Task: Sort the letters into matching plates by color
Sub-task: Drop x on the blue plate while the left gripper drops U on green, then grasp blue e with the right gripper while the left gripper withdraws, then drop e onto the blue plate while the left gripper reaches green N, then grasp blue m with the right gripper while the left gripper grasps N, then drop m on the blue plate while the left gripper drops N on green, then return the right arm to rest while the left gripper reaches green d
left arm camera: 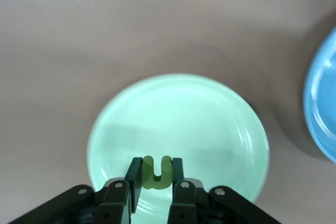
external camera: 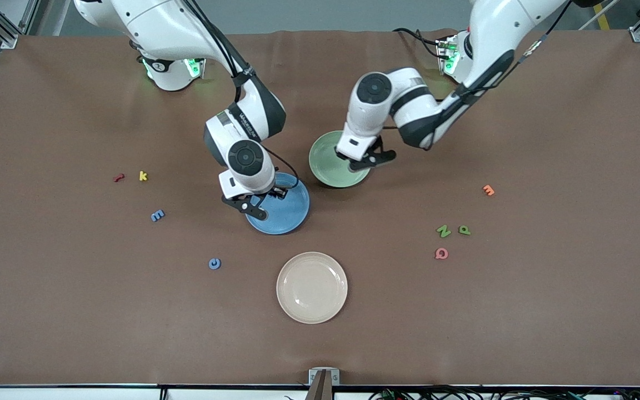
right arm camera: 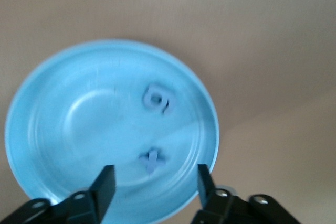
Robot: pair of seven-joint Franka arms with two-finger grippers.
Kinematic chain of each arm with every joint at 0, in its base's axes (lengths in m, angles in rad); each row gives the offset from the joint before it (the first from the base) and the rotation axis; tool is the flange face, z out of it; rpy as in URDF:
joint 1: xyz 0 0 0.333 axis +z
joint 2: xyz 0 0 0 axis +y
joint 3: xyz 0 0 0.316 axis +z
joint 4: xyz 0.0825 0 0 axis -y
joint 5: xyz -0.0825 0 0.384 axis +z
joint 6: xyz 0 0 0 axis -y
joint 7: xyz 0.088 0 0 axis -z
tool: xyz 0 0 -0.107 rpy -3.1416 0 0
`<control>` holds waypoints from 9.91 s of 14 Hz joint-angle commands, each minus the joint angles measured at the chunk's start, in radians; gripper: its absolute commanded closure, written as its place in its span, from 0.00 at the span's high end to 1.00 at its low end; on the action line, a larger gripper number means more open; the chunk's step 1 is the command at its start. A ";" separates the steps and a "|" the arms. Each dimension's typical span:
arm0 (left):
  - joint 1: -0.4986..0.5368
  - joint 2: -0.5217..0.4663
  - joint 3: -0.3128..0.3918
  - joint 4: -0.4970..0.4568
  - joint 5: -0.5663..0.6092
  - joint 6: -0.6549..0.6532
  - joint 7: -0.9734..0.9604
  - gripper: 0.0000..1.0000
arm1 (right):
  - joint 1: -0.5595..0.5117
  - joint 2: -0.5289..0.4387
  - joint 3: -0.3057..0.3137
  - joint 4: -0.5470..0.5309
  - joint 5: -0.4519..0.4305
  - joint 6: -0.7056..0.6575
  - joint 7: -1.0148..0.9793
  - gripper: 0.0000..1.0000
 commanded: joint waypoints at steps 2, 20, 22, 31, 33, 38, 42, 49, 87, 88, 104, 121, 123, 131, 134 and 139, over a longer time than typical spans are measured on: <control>-0.143 0.068 0.096 0.066 -0.009 -0.022 -0.037 0.20 | -0.158 -0.022 0.006 0.024 0.001 -0.001 -0.263 1.00; -0.170 0.062 0.159 0.092 -0.002 -0.023 -0.022 1.00 | -0.324 0.252 0.006 0.207 0.000 0.267 -0.629 0.98; -0.107 0.028 0.153 0.078 -0.003 -0.040 0.061 1.00 | -0.321 0.259 0.006 0.207 0.000 0.275 -0.627 0.95; 0.204 -0.038 0.141 0.015 0.010 -0.053 0.448 1.00 | -0.310 0.305 0.006 0.233 0.000 0.293 -0.627 0.37; 0.249 -0.035 0.142 0.017 0.039 -0.051 0.483 1.00 | -0.311 0.304 0.006 0.234 0.000 0.292 -0.630 0.22; 0.332 -0.015 0.145 0.018 0.121 -0.045 0.537 1.00 | -0.299 0.279 0.009 0.230 0.017 0.246 -0.577 0.01; 0.387 0.037 0.147 0.032 0.203 -0.028 0.572 1.00 | -0.218 0.164 0.014 0.205 0.015 0.013 -0.344 0.00; 0.452 0.109 0.148 0.057 0.221 0.070 0.614 0.98 | -0.034 0.092 0.014 0.141 0.017 0.013 0.001 0.05; 0.403 0.157 0.095 0.129 0.239 -0.025 0.480 0.25 | -0.561 -0.104 -0.013 -0.530 -0.048 0.614 -1.037 0.76; 0.403 0.157 0.069 0.129 0.239 -0.052 0.453 0.24 | -0.558 -0.103 -0.013 -0.528 -0.048 0.614 -1.037 0.69; -0.043 0.195 0.016 0.172 0.176 -0.145 -0.064 0.24 | -0.163 -0.127 0.009 -0.266 -0.034 0.330 -0.275 0.00; -0.104 0.223 0.075 0.204 0.176 -0.088 -0.055 1.00 | -0.216 -0.077 -0.002 0.231 -0.061 -0.355 -0.426 1.00; -0.090 0.217 0.073 0.199 0.176 -0.088 -0.052 1.00 | -0.271 -0.086 -0.002 0.292 -0.098 -0.478 -0.516 1.00; 0.114 0.131 0.032 0.106 0.176 -0.094 0.148 0.99 | -0.400 -0.222 -0.002 0.329 -0.153 -0.739 -0.721 1.00; 0.224 0.114 0.010 0.083 0.176 -0.097 0.268 0.99 | -0.455 -0.279 0.000 0.311 -0.153 -0.756 -0.773 1.00; 0.381 0.059 0.010 0.043 0.178 -0.097 0.497 0.99 | -0.609 -0.354 0.000 0.282 -0.141 -0.762 -0.952 1.00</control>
